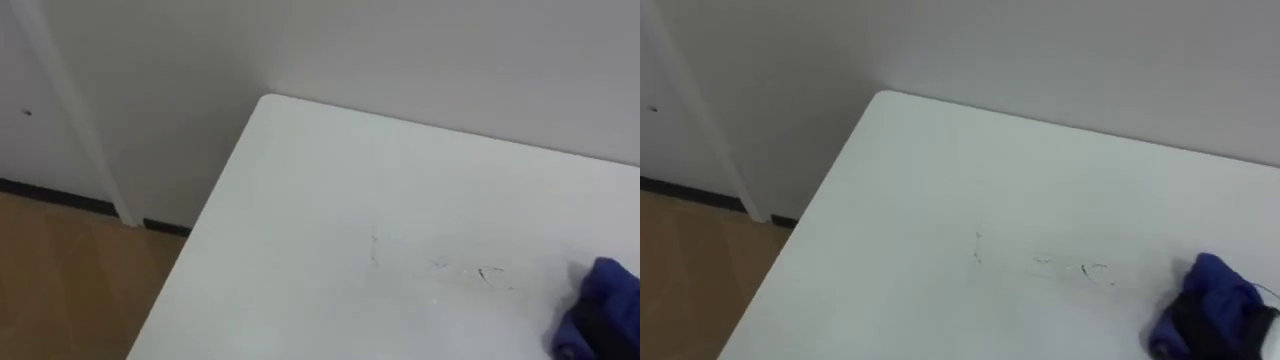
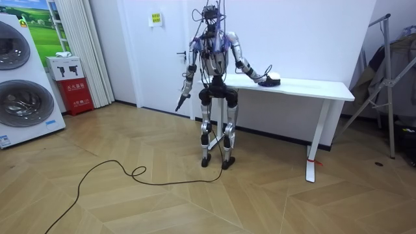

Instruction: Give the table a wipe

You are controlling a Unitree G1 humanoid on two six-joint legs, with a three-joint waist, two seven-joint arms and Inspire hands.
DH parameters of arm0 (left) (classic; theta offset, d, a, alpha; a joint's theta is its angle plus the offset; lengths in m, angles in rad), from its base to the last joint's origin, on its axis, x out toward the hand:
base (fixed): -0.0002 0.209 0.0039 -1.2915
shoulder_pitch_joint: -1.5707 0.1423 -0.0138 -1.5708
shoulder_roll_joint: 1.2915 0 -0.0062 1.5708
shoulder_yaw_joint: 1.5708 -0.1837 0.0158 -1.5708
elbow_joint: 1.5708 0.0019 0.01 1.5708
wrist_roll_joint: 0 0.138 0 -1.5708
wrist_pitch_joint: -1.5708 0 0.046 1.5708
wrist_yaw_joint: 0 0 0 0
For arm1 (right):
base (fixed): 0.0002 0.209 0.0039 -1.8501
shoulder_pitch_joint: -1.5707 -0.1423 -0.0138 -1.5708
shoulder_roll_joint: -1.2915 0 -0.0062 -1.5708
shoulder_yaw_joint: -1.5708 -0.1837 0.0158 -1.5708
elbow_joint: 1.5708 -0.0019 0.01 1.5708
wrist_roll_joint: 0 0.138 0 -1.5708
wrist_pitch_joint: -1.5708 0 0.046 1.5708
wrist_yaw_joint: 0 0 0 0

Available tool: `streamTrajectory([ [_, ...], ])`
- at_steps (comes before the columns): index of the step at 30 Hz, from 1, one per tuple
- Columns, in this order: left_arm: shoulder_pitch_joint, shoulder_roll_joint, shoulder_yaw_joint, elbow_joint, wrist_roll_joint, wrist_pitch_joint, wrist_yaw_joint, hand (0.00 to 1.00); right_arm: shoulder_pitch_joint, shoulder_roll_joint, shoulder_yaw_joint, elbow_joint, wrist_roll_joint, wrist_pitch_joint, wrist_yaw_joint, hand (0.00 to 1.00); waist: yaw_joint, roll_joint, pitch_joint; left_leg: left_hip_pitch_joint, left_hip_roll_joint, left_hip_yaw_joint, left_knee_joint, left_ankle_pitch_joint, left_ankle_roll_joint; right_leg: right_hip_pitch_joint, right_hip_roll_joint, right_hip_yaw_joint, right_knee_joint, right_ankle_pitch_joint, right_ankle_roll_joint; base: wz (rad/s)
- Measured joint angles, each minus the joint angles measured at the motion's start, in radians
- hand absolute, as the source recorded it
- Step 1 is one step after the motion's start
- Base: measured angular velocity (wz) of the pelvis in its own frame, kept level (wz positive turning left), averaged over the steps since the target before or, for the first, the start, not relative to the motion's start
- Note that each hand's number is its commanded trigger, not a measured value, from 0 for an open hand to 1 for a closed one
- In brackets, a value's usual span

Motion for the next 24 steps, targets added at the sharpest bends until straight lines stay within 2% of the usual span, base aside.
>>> streamTrajectory([
  [1,-0.011,0.0,-0.01,0.0,-0.002,0.0,0.0,0.0,-0.001,0.001,0.001,0.0,0.0,0.001,0.0,1.0,-0.001,0.001,-0.0008,0.0,0.0,0.002,0.001,-0.002,0.0,0.0,0.0,0.0,0.0,0.0,0.0,-0.17],
  [2,-0.037,0.0,-0.036,0.001,-0.008,0.0,-0.001,0.0,-0.011,0.004,0.005,-0.006,0.0,0.019,-0.001,1.0,0.005,0.002,-0.0009,0.001,0.001,0.008,0.001,-0.002,0.001,-0.002,0.0,0.003,0.0,0.002,0.0,-0.19],
  [3,-0.06,0.0,-0.07,0.002,-0.009,0.0,0.0,0.0,-0.028,0.01,0.023,-0.027,0.004,0.06,0.0,1.0,0.016,0.002,-0.0009,0.002,0.002,0.018,0.0,-0.002,0.001,-0.006,0.002,0.013,0.0,0.004,-0.001,-0.25],
  [4,-0.069,-0.001,-0.088,0.003,-0.009,0.0,0.001,0.0,-0.034,0.021,0.031,-0.044,0.004,0.082,0.0,1.0,0.023,0.003,-0.0008,0.002,0.003,0.024,0.0,-0.002,0.001,-0.009,0.004,0.021,0.0,0.006,-0.003,-0.39],
  [6,-0.103,-0.007,-0.161,0.02,-0.034,0.001,0.001,0.0,-0.07,0.042,0.075,-0.102,0.0,0.171,0.011,1.0,0.051,0.007,-0.0006,0.002,0.01,0.058,-0.001,-0.002,-0.001,-0.027,0.012,0.047,0.002,0.017,-0.009,-0.52],
  [7,-0.111,-0.007,-0.181,0.025,-0.05,0.001,0.001,0.0,-0.084,0.051,0.093,-0.126,-0.001,0.198,0.021,1.0,0.062,0.01,0.0,0.002,0.012,0.068,-0.002,-0.002,-0.002,-0.035,0.016,0.054,0.004,0.021,-0.012,-0.69],
  [8,-0.125,-0.007,-0.216,0.053,-0.055,0.001,0.002,0.0,-0.109,0.072,0.144,-0.183,-0.01,0.241,0.05,1.0,0.085,0.016,0.0028,0.0,0.018,0.08,-0.001,-0.002,-0.004,-0.051,0.022,0.051,0.012,0.03,-0.02,-0.67],
  [9,-0.131,-0.01,-0.226,0.061,-0.057,0.004,0.002,0.0,-0.122,0.083,0.183,-0.223,-0.019,0.262,0.075,1.0,0.098,0.017,0.0036,-0.002,0.019,0.08,-0.001,-0.002,-0.005,-0.059,0.025,0.049,0.013,0.033,-0.023,-0.83],
  [11,-0.165,-0.017,-0.249,0.102,-0.056,0.008,0.003,0.0,-0.217,0.119,0.381,-0.317,-0.101,0.302,0.186,1.0,0.144,0.026,0.0104,-0.012,0.027,0.083,0.0,-0.002,-0.012,-0.08,0.035,0.044,0.014,0.048,-0.038,-0.46],
  [12,-0.17,-0.017,-0.255,0.103,-0.056,0.014,0.003,0.0,-0.255,0.132,0.427,-0.316,-0.123,0.305,0.211,1.0,0.151,0.027,0.011,-0.016,0.028,0.081,0.0,0.0,-0.015,-0.084,0.035,0.042,0.016,0.048,-0.039,0.04],
  [14,-0.18,-0.02,-0.276,0.09,-0.054,0.029,0.003,0.0,-0.396,0.159,0.571,-0.308,-0.184,0.291,0.307,1.0,0.192,0.038,0.0315,-0.032,0.029,0.06,0.0,0.005,-0.024,-0.094,0.034,0.022,0.016,0.047,-0.043,0.39],
  [15,-0.174,-0.02,-0.274,0.085,-0.052,0.031,0.003,0.0,-0.434,0.16,0.587,-0.309,-0.215,0.265,0.338,1.0,0.205,0.041,0.0299,-0.053,0.025,0.042,0.001,0.014,-0.021,-0.105,0.03,0.007,0.011,0.045,-0.045,0.66],
  [17,-0.135,-0.014,-0.265,0.085,-0.045,0.035,0.003,0.0,-0.448,0.157,0.58,-0.31,-0.217,0.248,0.353,1.0,0.205,0.04,0.0286,-0.062,0.017,0.0,-0.004,0.031,-0.016,-0.105,0.02,-0.031,0.008,0.041,-0.04,0.66],
  [18,-0.117,-0.014,-0.254,0.083,-0.039,0.038,0.003,0.0,-0.444,0.156,0.574,-0.306,-0.218,0.247,0.355,1.0,0.205,0.041,0.0284,-0.062,0.017,-0.006,-0.005,0.031,-0.016,-0.104,0.018,-0.033,0.008,0.04,-0.038,0.49],
  [19,-0.071,-0.015,-0.227,0.079,-0.04,0.046,-0.001,0.0,-0.423,0.15,0.557,-0.28,-0.217,0.232,0.351,1.0,0.201,0.041,0.0279,-0.059,0.017,-0.022,-0.003,0.031,-0.015,-0.097,0.016,-0.032,0.008,0.039,-0.036,0.45],
  [20,-0.035,-0.015,-0.202,0.079,-0.043,0.057,-0.009,0.0,-0.38,0.14,0.533,-0.27,-0.21,0.178,0.319,1.0,0.184,0.042,0.0287,-0.055,0.015,-0.041,-0.002,0.031,-0.015,-0.082,0.013,-0.034,0.002,0.038,-0.035,0.54],
  [21,-0.02,-0.015,-0.191,0.079,-0.042,0.061,-0.013,0.0,-0.359,0.133,0.525,-0.265,-0.208,0.154,0.301,1.0,0.17,0.036,0.0262,-0.052,0.011,-0.048,-0.002,0.031,-0.016,-0.07,0.01,-0.033,-0.006,0.036,-0.031,0.69],
  [22,-0.001,-0.017,-0.158,0.079,-0.039,0.061,-0.02,0.0,-0.314,0.129,0.491,-0.262,-0.208,0.114,0.27,1.0,0.15,0.03,0.0283,-0.043,0.0,-0.05,0.0,0.031,-0.015,-0.047,-0.001,-0.03,-0.014,0.024,-0.012,0.63],
  [23,0.006,-0.017,-0.132,0.079,-0.032,0.061,-0.022,0.0,-0.265,0.126,0.449,-0.258,-0.205,0.083,0.231,1.0,0.138,0.022,0.0262,-0.033,-0.008,-0.05,0.0,0.031,-0.015,-0.03,-0.011,-0.028,-0.022,0.016,-0.002,0.52],
  [24,0.006,-0.018,-0.118,0.079,-0.024,0.06,-0.022,0.0,-0.242,0.124,0.424,-0.254,-0.198,0.065,0.211,1.0,0.133,0.02,0.0258,-0.03,-0.011,-0.049,0.0,0.031,-0.015,-0.026,-0.014,-0.03,-0.022,0.013,0.001,0.29],
])
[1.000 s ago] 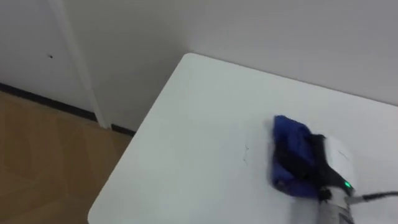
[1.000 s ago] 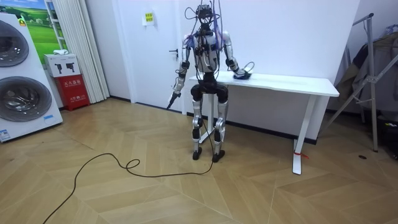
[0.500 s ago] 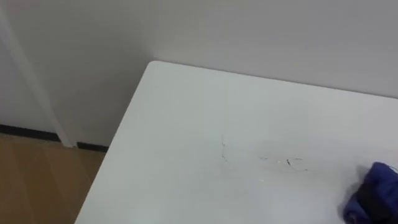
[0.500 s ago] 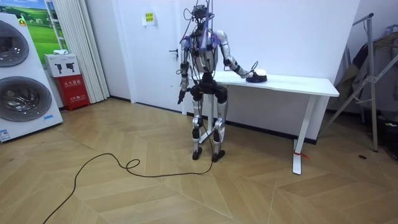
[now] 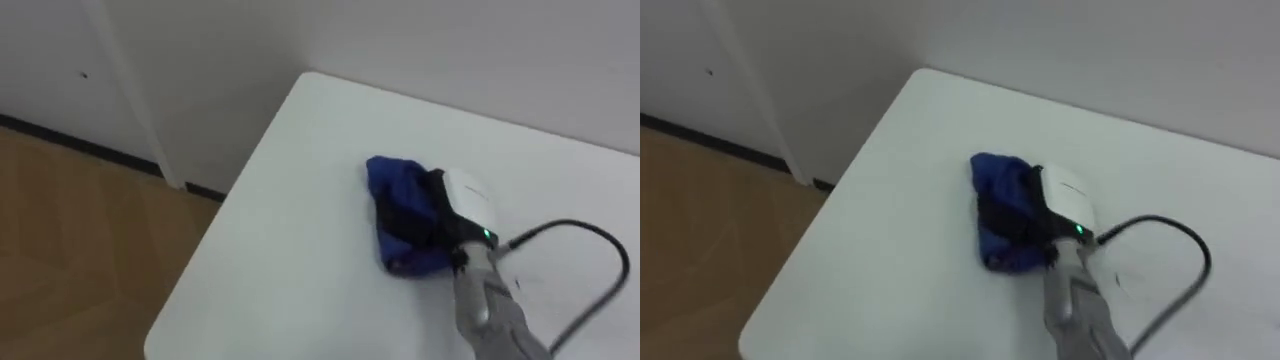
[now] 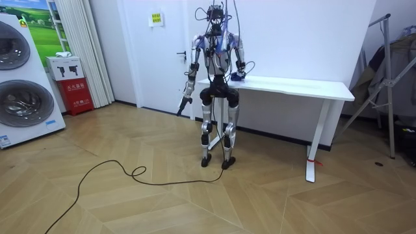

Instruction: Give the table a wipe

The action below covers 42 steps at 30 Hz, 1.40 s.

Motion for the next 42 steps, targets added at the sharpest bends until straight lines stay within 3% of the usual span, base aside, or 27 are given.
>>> streamTrajectory([
  [2,-0.001,0.001,0.041,-0.008,0.039,-0.006,-0.001,0.0,0.081,-0.017,-0.099,0.023,0.031,-0.04,-0.074,1.0,-0.026,-0.007,-0.0019,0.01,-0.012,0.014,0.0,-0.001,0.002,0.018,-0.014,0.0,0.004,-0.007,0.009,0.08],
  [4,-0.012,0.002,0.063,-0.015,0.069,-0.008,0.0,0.0,0.104,-0.036,-0.169,0.073,0.061,-0.049,-0.118,1.0,-0.051,-0.006,-0.0038,0.014,-0.017,0.034,0.001,-0.004,0.006,0.024,-0.023,-0.001,0.017,-0.012,0.017,-0.04],
  [5,-0.012,0.004,0.063,-0.029,0.069,-0.011,0.0,0.0,0.109,-0.053,-0.208,0.109,0.076,-0.049,-0.138,1.0,-0.062,0.001,-0.0081,0.018,-0.016,0.041,0.003,-0.016,0.026,0.022,-0.024,-0.002,0.028,-0.018,0.02,-0.13],
  [6,-0.024,0.007,0.061,-0.038,0.069,-0.019,0.003,0.0,0.108,-0.067,-0.23,0.14,0.079,-0.048,-0.149,1.0,-0.071,0.0,-0.0139,0.019,-0.018,0.044,0.005,-0.028,0.042,0.02,-0.024,-0.004,0.048,-0.033,0.025,-0.15],
  [9,-0.052,0.011,0.033,-0.055,0.068,-0.032,0.007,0.0,0.105,-0.082,-0.241,0.176,0.095,-0.025,-0.152,1.0,-0.071,0.003,-0.0163,0.025,-0.014,0.055,0.03,-0.04,0.049,0.003,-0.041,-0.024,0.114,-0.041,0.024,-0.17],
  [10,-0.072,0.014,0.004,-0.055,0.068,-0.041,0.009,0.0,0.085,-0.08,-0.227,0.182,0.113,0.01,-0.152,1.0,-0.055,0.007,-0.0173,0.026,-0.004,0.072,0.043,-0.047,0.051,-0.011,-0.045,-0.029,0.152,-0.041,0.023,-0.33],
  [12,-0.106,0.023,-0.038,-0.036,0.063,-0.056,0.012,0.0,0.032,-0.054,-0.2,0.188,0.124,0.086,-0.146,1.0,-0.024,0.012,-0.0157,0.01,0.018,0.101,0.084,-0.06,0.051,-0.061,-0.066,-0.038,0.268,-0.061,0.022,-0.48],
  [14,-0.153,0.04,-0.074,0.01,0.062,-0.083,0.017,0.0,-0.043,-0.026,-0.145,0.182,0.128,0.19,-0.124,1.0,0.071,0.018,-0.0132,-0.016,0.056,0.166,0.135,-0.079,0.034,-0.132,-0.17,-0.041,0.452,-0.107,0.033,-0.85],
  [16,-0.181,0.068,-0.081,0.06,0.055,-0.101,0.019,0.0,-0.126,0.001,-0.052,0.167,0.126,0.226,-0.082,1.0,0.125,0.019,-0.011,-0.065,0.104,0.183,0.192,-0.097,0.005,-0.159,-0.24,-0.031,0.466,-0.108,0.042,-0.8],
  [17,-0.189,0.083,-0.096,0.066,0.054,-0.101,0.018,0.0,-0.197,0.03,0.009,0.161,0.115,0.229,-0.051,1.0,0.134,0.021,-0.0074,-0.118,0.139,0.178,0.243,-0.109,-0.014,-0.168,-0.279,-0.025,0.441,-0.104,0.051,-0.44],
  [19,-0.219,0.092,-0.11,0.066,0.024,-0.102,0.006,0.0,-0.279,0.035,0.077,0.161,0.099,0.197,-0.012,1.0,0.154,0.025,0.0024,-0.2,0.182,0.148,0.302,-0.115,-0.041,-0.161,-0.311,-0.021,0.341,-0.079,0.08,0.12],
  [21,-0.229,0.113,-0.136,0.05,-0.009,-0.099,-0.009,0.0,-0.313,0.033,0.09,0.147,0.081,0.154,0.016,1.0,0.163,0.015,0.0086,-0.278,0.215,0.085,0.316,-0.083,-0.088,-0.148,-0.333,-0.042,0.201,-0.013,0.093,0.59],
  [24,-0.195,0.136,-0.113,0.022,-0.022,-0.077,-0.027,0.0,-0.277,0.024,0.066,0.143,0.056,0.099,0.011,1.0,0.138,0.0,0.0066,-0.292,0.264,0.032,0.311,-0.056,-0.154,-0.138,-0.305,-0.085,0.136,0.047,0.096,0.53],
  [25,-0.155,0.147,-0.076,0.0,-0.021,-0.074,-0.028,0.0,-0.246,0.021,0.05,0.141,0.041,0.073,0.001,1.0,0.106,-0.01,0.0059,-0.278,0.297,0.01,0.291,-0.037,-0.199,-0.141,-0.267,-0.106,0.142,0.066,0.091,0.55],
  [26,-0.121,0.149,-0.042,-0.009,-0.022,-0.074,-0.03,0.0,-0.196,-0.003,0.024,0.132,0.031,0.041,-0.015,1.0,0.066,-0.011,0.0009,-0.26,0.335,-0.009,0.255,-0.005,-0.244,-0.133,-0.235,-0.134,0.188,0.02,0.174,0.58],
  [27,-0.111,0.143,-0.028,-0.022,-0.018,-0.071,-0.034,0.0,-0.159,-0.026,0.006,0.115,0.027,0.034,-0.022,1.0,0.05,-0.006,-0.0019,-0.25,0.363,-0.009,0.236,0.021,-0.247,-0.133,-0.209,-0.149,0.217,-0.014,0.15,0.83],
  [28,-0.069,0.14,-0.016,-0.055,-0.011,-0.074,-0.039,0.0,-0.068,-0.067,-0.043,0.086,0.02,0.03,-0.038,1.0,0.009,-0.022,-0.0061,-0.247,0.384,0.02,0.185,0.089,-0.169,-0.13,-0.188,-0.18,0.25,-0.069,0.118,0.73],
  [29,-0.047,0.122,-0.004,-0.061,-0.003,-0.076,-0.04,0.0,0.01,-0.099,-0.107,0.077,0.025,0.031,-0.051,1.0,-0.006,-0.03,-0.0121,-0.236,0.386,0.074,0.17,0.144,-0.146,-0.12,-0.171,-0.195,0.249,-0.091,0.092,0.61],
  [31,-0.003,0.089,-0.002,-0.061,-0.005,-0.075,-0.046,0.0,0.064,-0.134,-0.174,0.073,0.035,0.041,-0.054,1.0,-0.021,-0.022,-0.0115,-0.223,0.374,0.132,0.201,0.147,-0.148,-0.095,-0.142,-0.203,0.237,-0.104,0.059,0.06],
  [33,0.006,0.067,-0.005,-0.04,-0.008,-0.079,-0.05,0.0,0.085,-0.155,-0.207,0.076,0.055,0.045,-0.037,1.0,-0.012,-0.011,-0.0094,-0.231,0.337,0.136,0.283,0.09,-0.13,-0.076,-0.125,-0.201,0.222,-0.113,0.016,-0.32],
  [35,0.012,0.044,-0.032,-0.025,-0.022,-0.08,-0.063,0.0,0.045,-0.137,-0.196,0.046,0.064,0.075,0.014,1.0,0.024,0.015,-0.0021,-0.246,0.232,0.126,0.369,-0.02,-0.092,-0.077,-0.095,-0.165,0.226,-0.125,-0.025,-0.68],
  [36,0.007,0.038,-0.04,-0.022,-0.022,-0.081,-0.065,0.0,0.031,-0.127,-0.191,0.038,0.063,0.089,0.022,1.0,0.039,0.023,-0.0026,-0.248,0.206,0.129,0.37,-0.035,-0.078,-0.08,-0.088,-0.151,0.226,-0.125,-0.032,-0.79],
  [37,0.0,0.024,-0.044,-0.014,-0.021,-0.081,-0.067,0.0,-0.011,-0.108,-0.168,0.033,0.059,0.115,0.036,1.0,0.079,0.032,0.0024,-0.251,0.154,0.138,0.358,-0.05,-0.057,-0.094,-0.069,-0.111,0.229,-0.124,-0.046,-1.05],
  [39,-0.003,0.009,-0.048,0.002,-0.026,-0.08,-0.067,0.0,-0.129,-0.069,-0.067,0.031,0.01,0.152,0.085,1.0,0.138,0.05,0.0031,-0.248,0.082,0.133,0.281,-0.03,-0.017,-0.134,-0.052,-0.049,0.245,-0.124,-0.064,-1.09],
  [40,-0.008,0.007,-0.048,0.003,-0.03,-0.079,-0.066,0.0,-0.158,-0.064,-0.033,0.031,-0.003,0.154,0.097,1.0,0.142,0.048,0.0033,-0.244,0.079,0.132,0.26,-0.019,-0.021,-0.143,-0.05,-0.045,0.243,-0.124,-0.076,-0.41],
  [41,-0.027,0.004,-0.05,0.002,-0.055,-0.079,-0.065,0.0,-0.209,-0.049,0.028,0.031,-0.016,0.15,0.113,1.0,0.145,0.047,0.0074,-0.233,0.07,0.127,0.223,0.01,-0.022,-0.152,-0.046,-0.045,0.234,-0.125,-0.108,0.0],
  [42,-0.038,0.003,-0.056,0.0,-0.067,-0.078,-0.064,0.0,-0.228,-0.046,0.059,0.031,-0.015,0.144,0.12,1.0,0.146,0.046,0.0103,-0.232,0.066,0.12,0.204,0.022,-0.024,-0.152,-0.043,-0.048,0.222,-0.122,-0.119,0.22],
])
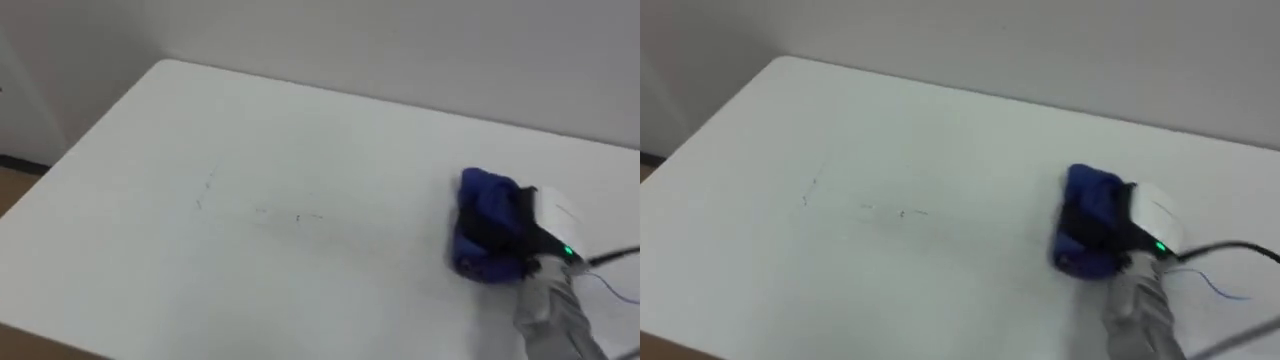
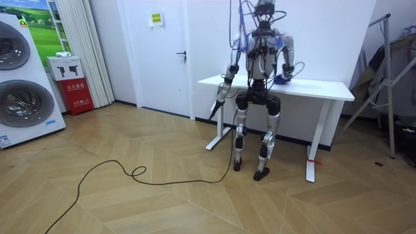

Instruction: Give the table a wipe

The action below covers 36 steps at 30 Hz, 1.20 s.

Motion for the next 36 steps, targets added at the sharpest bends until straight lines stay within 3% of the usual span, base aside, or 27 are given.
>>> streamTrajectory([
  [1,-0.011,-0.001,-0.018,-0.012,-0.022,0.001,0.002,0.0,-0.027,0.006,0.048,0.004,0.011,-0.013,0.005,1.0,0.008,0.0,0.0018,0.003,-0.007,-0.014,-0.04,0.022,-0.004,0.002,0.008,-0.006,-0.028,0.007,-0.016,0.39],
  [4,0.002,-0.003,-0.02,-0.05,-0.065,0.028,0.023,0.0,-0.033,0.023,0.048,0.032,0.04,-0.068,-0.015,1.0,0.0,-0.006,-0.0006,0.019,-0.03,-0.06,-0.114,0.057,-0.008,0.037,0.014,-0.042,-0.09,0.012,-0.023,0.51],
  [6,0.016,-0.002,-0.005,-0.066,-0.071,0.044,0.047,0.0,0.008,0.022,0.036,0.044,0.043,-0.102,-0.049,1.0,-0.033,-0.019,-0.0023,0.036,-0.041,-0.087,-0.129,0.058,-0.009,0.074,0.016,-0.059,-0.123,0.019,-0.013,0.62],
  [8,0.029,0.001,0.033,-0.072,-0.07,0.047,0.061,0.0,0.097,0.021,-0.039,0.043,0.044,-0.159,-0.12,1.0,-0.096,-0.035,-0.0017,0.054,-0.054,-0.124,-0.145,0.059,-0.01,0.113,0.02,-0.049,-0.145,0.025,-0.002,0.85],
  [9,0.03,0.0,0.057,-0.071,-0.062,0.046,0.066,0.0,0.15,0.019,-0.089,0.044,0.045,-0.182,-0.164,1.0,-0.115,-0.042,-0.0046,0.071,-0.056,-0.122,-0.158,0.059,-0.01,0.13,0.02,-0.027,-0.155,0.042,0.049,0.47],
  [10,0.029,-0.001,0.07,-0.072,-0.057,0.043,0.067,0.0,0.17,0.017,-0.118,0.048,0.047,-0.194,-0.186,1.0,-0.121,-0.046,-0.0056,0.072,-0.057,-0.123,-0.159,0.059,-0.01,0.131,0.019,-0.02,-0.156,0.045,0.072,0.11],
  [12,0.027,0.0,0.13,-0.077,-0.041,0.02,0.068,0.0,0.223,0.001,-0.205,0.07,0.048,-0.215,-0.247,1.0,-0.145,-0.059,-0.008,0.073,-0.063,-0.121,-0.163,0.059,-0.01,0.143,0.017,-0.028,-0.177,0.046,0.094,-0.03],
  [13,0.028,0.007,0.152,-0.075,-0.034,0.012,0.071,0.0,0.274,-0.019,-0.257,0.082,0.053,-0.217,-0.283,1.0,-0.163,-0.064,-0.0141,0.082,-0.072,-0.123,-0.165,0.059,-0.01,0.163,0.012,-0.034,-0.194,0.044,0.101,0.0],
  [14,0.032,0.017,0.153,-0.075,-0.034,0.005,0.072,0.0,0.328,-0.036,-0.288,0.097,0.088,-0.217,-0.308,1.0,-0.166,-0.066,-0.0237,0.099,-0.076,-0.123,-0.165,0.058,-0.009,0.177,0.006,-0.029,-0.191,0.039,0.107,0.0],
  [17,0.019,0.032,0.139,-0.067,-0.036,-0.013,0.073,0.0,0.38,-0.068,-0.316,0.13,0.17,-0.212,-0.332,1.0,-0.159,-0.067,-0.0293,0.128,-0.075,-0.109,-0.158,0.044,-0.001,0.197,0.005,-0.001,-0.186,0.022,0.119,-0.2],
  [19,0.012,0.031,0.115,-0.067,-0.036,-0.012,0.072,0.0,0.358,-0.059,-0.312,0.124,0.179,-0.176,-0.317,1.0,-0.149,-0.061,-0.0306,0.126,-0.065,-0.093,-0.15,0.036,0.001,0.195,0.007,0.003,-0.186,0.029,0.125,-0.36],
  [20,-0.001,0.026,0.096,-0.067,-0.037,-0.006,0.073,0.0,0.341,-0.049,-0.302,0.11,0.179,-0.131,-0.311,1.0,-0.136,-0.057,-0.0317,0.123,-0.061,-0.082,-0.147,0.03,-0.003,0.192,0.008,0.011,-0.185,0.032,0.128,-0.24],
  [21,-0.008,0.024,0.083,-0.066,-0.041,-0.001,0.074,0.0,0.328,-0.048,-0.296,0.108,0.18,-0.11,-0.307,1.0,-0.128,-0.055,-0.0318,0.122,-0.059,-0.077,-0.143,0.028,-0.002,0.188,0.008,0.014,-0.183,0.035,0.129,-0.33],
  [23,-0.028,0.02,0.012,-0.055,-0.07,0.01,0.077,0.0,0.268,-0.037,-0.214,0.04,0.181,-0.006,-0.24,1.0,-0.092,-0.043,-0.0292,0.115,-0.049,-0.047,-0.141,0.029,-0.002,0.155,0.019,0.046,-0.166,0.047,0.123,-0.44],
  [25,-0.046,0.007,-0.004,-0.05,-0.07,0.022,0.088,0.0,0.204,-0.014,-0.097,-0.022,0.168,0.043,-0.171,1.0,-0.068,-0.038,-0.0285,0.103,-0.038,-0.029,-0.141,0.032,-0.004,0.135,0.027,0.063,-0.166,0.063,0.107,-0.33],
  [27,-0.06,-0.002,-0.014,-0.049,-0.069,0.026,0.087,0.0,0.107,0.025,0.011,-0.04,0.119,0.066,-0.1,1.0,-0.04,-0.038,-0.0249,0.09,-0.034,-0.027,-0.145,0.04,-0.004,0.113,0.03,0.065,-0.156,0.067,0.099,-0.07],
  [29,-0.065,-0.005,-0.045,-0.068,-0.069,0.029,0.084,0.0,-0.01,0.062,0.129,-0.039,0.06,0.053,-0.031,1.0,0.001,-0.035,-0.0112,0.086,-0.038,-0.038,-0.154,0.047,-0.007,0.104,0.03,0.061,-0.156,0.065,0.097,0.17],
  [31,-0.057,-0.002,-0.052,-0.076,-0.07,0.032,0.086,0.0,-0.061,0.063,0.171,-0.038,0.056,0.041,-0.009,1.0,0.031,-0.039,-0.0072,0.084,-0.048,-0.054,-0.164,0.049,-0.006,0.108,0.025,0.041,-0.158,0.06,0.103,0.4],
  [34,0.004,-0.003,-0.037,-0.076,-0.07,0.051,0.084,0.0,-0.024,0.061,0.16,-0.012,0.036,0.012,0.0,1.0,0.023,-0.042,-0.008,0.089,-0.064,-0.082,-0.167,0.047,0.003,0.14,0.013,0.001,-0.173,0.057,0.112,0.42],
  [36,0.018,-0.01,-0.021,-0.072,-0.069,0.056,0.081,0.0,0.034,0.051,0.124,-0.005,0.02,-0.052,-0.051,1.0,-0.002,-0.042,0.0046,0.089,-0.072,-0.096,-0.169,0.047,0.004,0.144,0.003,-0.006,-0.172,0.059,0.115,0.24],
])
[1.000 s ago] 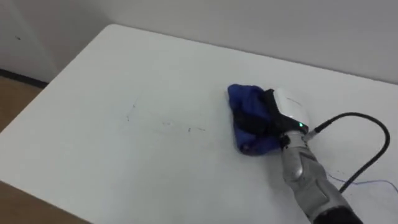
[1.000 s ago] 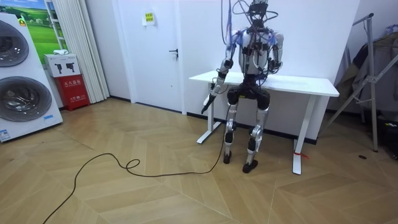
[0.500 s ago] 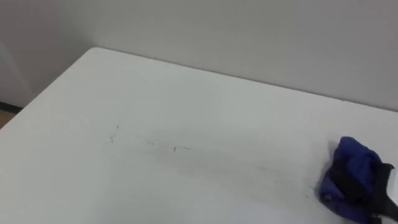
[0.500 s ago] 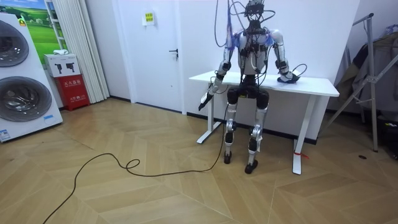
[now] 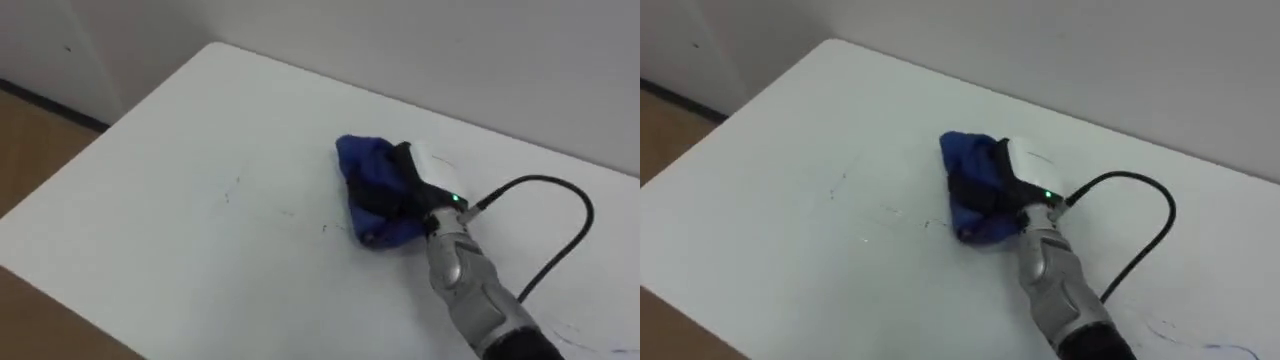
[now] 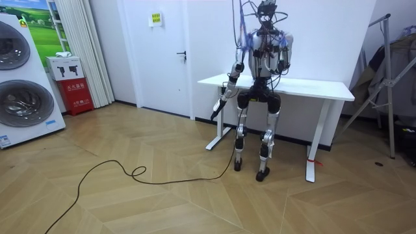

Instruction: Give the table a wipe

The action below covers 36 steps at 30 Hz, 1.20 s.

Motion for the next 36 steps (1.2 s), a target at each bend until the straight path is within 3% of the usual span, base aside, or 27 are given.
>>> streamTrajectory([
  [2,0.011,0.0,0.05,0.018,0.045,-0.001,-0.014,0.0,0.101,-0.001,-0.069,0.002,-0.043,-0.089,-0.093,1.0,-0.062,0.002,0.0013,0.01,-0.015,0.001,-0.001,0.001,0.005,0.021,-0.01,-0.007,-0.02,-0.002,0.017,0.11],
  [3,0.012,0.0,0.076,0.018,0.061,-0.001,-0.013,0.0,0.145,-0.004,-0.095,-0.005,-0.044,-0.106,-0.125,1.0,-0.074,-0.002,-0.0025,0.019,-0.017,0.001,-0.004,-0.002,0.01,0.029,-0.017,-0.008,-0.023,-0.009,0.026,0.14],
  [5,0.013,0.011,0.139,0.021,0.101,-0.005,-0.008,0.0,0.325,-0.045,-0.19,-0.031,-0.031,-0.15,-0.252,1.0,-0.126,-0.007,-0.0172,0.048,-0.028,0.008,-0.007,-0.012,0.026,0.06,-0.029,-0.01,-0.022,-0.022,0.041,-0.02],
  [8,0.003,0.017,0.141,0.02,0.102,-0.012,-0.007,0.0,0.463,-0.103,-0.302,0.0,-0.003,-0.172,-0.38,1.0,-0.157,0.001,-0.0291,0.072,-0.034,0.03,-0.006,-0.025,0.04,0.071,-0.038,0.023,-0.017,-0.02,0.053,-0.31],
  [11,-0.022,0.017,0.138,0.002,0.097,-0.017,-0.01,0.0,0.476,-0.108,-0.368,0.062,0.04,-0.173,-0.412,1.0,-0.197,-0.004,-0.0357,0.067,-0.035,0.035,0.011,-0.031,0.05,0.072,-0.041,0.032,-0.017,-0.004,0.058,-0.12],
  [13,-0.055,0.016,0.134,0.002,0.096,-0.033,-0.01,0.0,0.471,-0.109,-0.379,0.075,0.054,-0.167,-0.41,1.0,-0.188,-0.004,-0.0357,0.065,-0.034,0.046,0.014,-0.031,0.052,0.067,-0.045,0.033,-0.016,0.0,0.06,-0.12],
  [15,-0.065,0.019,0.097,0.0,0.078,-0.049,-0.002,0.0,0.449,-0.103,-0.374,0.079,0.074,-0.141,-0.399,1.0,-0.184,-0.003,-0.036,0.067,-0.035,0.05,0.015,-0.033,0.052,0.066,-0.046,0.037,-0.016,0.003,0.064,-0.13],
  [18,-0.074,0.015,0.039,0.0,0.032,-0.047,0.008,0.0,0.395,-0.077,-0.341,0.057,0.102,-0.069,-0.377,1.0,-0.16,0.0,-0.0358,0.064,-0.021,0.085,0.015,-0.032,0.052,0.043,-0.034,0.083,-0.016,0.022,0.057,-0.37],
  [20,-0.085,-0.001,0.014,0.008,0.008,-0.043,0.015,0.0,0.351,-0.05,-0.311,-0.017,0.096,0.033,-0.299,1.0,-0.132,0.0,-0.0357,0.05,-0.009,0.11,0.016,-0.031,0.047,0.017,-0.026,0.086,-0.013,0.036,0.048,-0.44],
  [21,-0.088,-0.003,0.005,0.014,0.005,-0.043,0.015,0.0,0.337,-0.044,-0.297,-0.046,0.093,0.063,-0.268,1.0,-0.121,0.001,-0.0351,0.047,-0.002,0.112,0.016,-0.029,0.045,0.009,-0.024,0.089,-0.009,0.038,0.045,-0.47],
  [22,-0.095,0.002,-0.018,0.026,0.005,-0.038,0.016,0.0,0.284,-0.032,-0.234,-0.068,0.093,0.109,-0.21,1.0,-0.09,0.002,-0.0341,0.044,0.001,0.114,0.016,-0.028,0.042,-0.007,-0.015,0.102,-0.007,0.042,0.038,-0.56],
  [23,-0.098,0.006,-0.024,0.034,-0.004,-0.034,0.021,0.0,0.204,-0.009,-0.16,-0.069,0.092,0.131,-0.145,1.0,-0.07,0.002,-0.0322,0.041,0.003,0.108,0.015,-0.025,0.037,-0.017,-0.008,0.108,-0.007,0.044,0.036,-0.51],
  [25,-0.099,0.005,-0.038,0.049,-0.003,-0.018,0.03,0.0,0.098,0.025,-0.068,-0.069,0.061,0.145,-0.062,1.0,-0.056,0.006,-0.0235,0.033,0.01,0.099,0.014,-0.02,0.029,-0.022,0.001,0.105,-0.006,0.043,0.026,-0.01],
  [26,-0.099,0.0,-0.054,0.036,-0.004,-0.008,0.03,0.0,0.046,0.028,-0.005,-0.07,0.05,0.14,-0.016,1.0,-0.037,0.011,-0.0155,0.028,0.012,0.093,0.014,-0.018,0.026,-0.026,0.004,0.102,-0.004,0.041,0.022,0.25],
  [27,-0.09,-0.001,-0.058,0.027,-0.001,-0.007,0.028,0.0,0.026,0.029,0.012,-0.07,0.048,0.134,0.009,1.0,-0.025,0.013,-0.0125,0.025,0.011,0.085,0.013,-0.017,0.024,-0.027,0.005,0.098,-0.003,0.038,0.019,0.34],
  [29,-0.049,-0.001,-0.055,-0.007,0.007,0.003,0.027,0.0,-0.004,0.03,0.042,-0.068,0.049,0.104,0.066,1.0,0.003,0.018,-0.0108,0.024,0.003,0.064,0.005,-0.009,0.026,-0.019,0.0,0.067,-0.007,0.03,0.02,0.46],
  [31,-0.014,0.0,-0.036,-0.006,0.006,0.019,0.026,0.0,0.02,0.027,0.038,-0.041,0.047,0.07,0.05,1.0,0.002,0.018,-0.0117,0.024,-0.001,0.045,0.0,-0.009,0.025,-0.005,-0.001,0.045,-0.016,0.029,0.02,0.31],
  [33,0.02,0.0,-0.023,-0.003,0.004,0.03,0.026,0.0,0.046,0.022,0.032,-0.032,0.024,0.018,0.018,1.0,-0.027,0.018,-0.0119,0.026,-0.002,0.028,0.001,-0.014,0.023,0.008,0.0,0.021,-0.019,0.029,0.021,0.29],
  [35,0.027,-0.002,0.015,0.004,0.007,0.029,0.026,0.0,0.116,0.017,-0.025,-0.018,-0.003,-0.06,-0.057,1.0,-0.078,0.018,-0.0106,0.046,-0.005,0.016,-0.009,-0.016,0.023,0.037,-0.002,-0.003,-0.022,0.029,0.022,0.41],
  [36,0.023,-0.002,0.027,0.004,0.011,0.028,0.026,0.0,0.136,0.012,-0.044,-0.017,-0.003,-0.075,-0.079,1.0,-0.083,0.015,-0.0102,0.049,-0.004,0.018,-0.014,-0.016,0.024,0.038,-0.004,-0.001,-0.024,0.027,0.025,0.09],
])
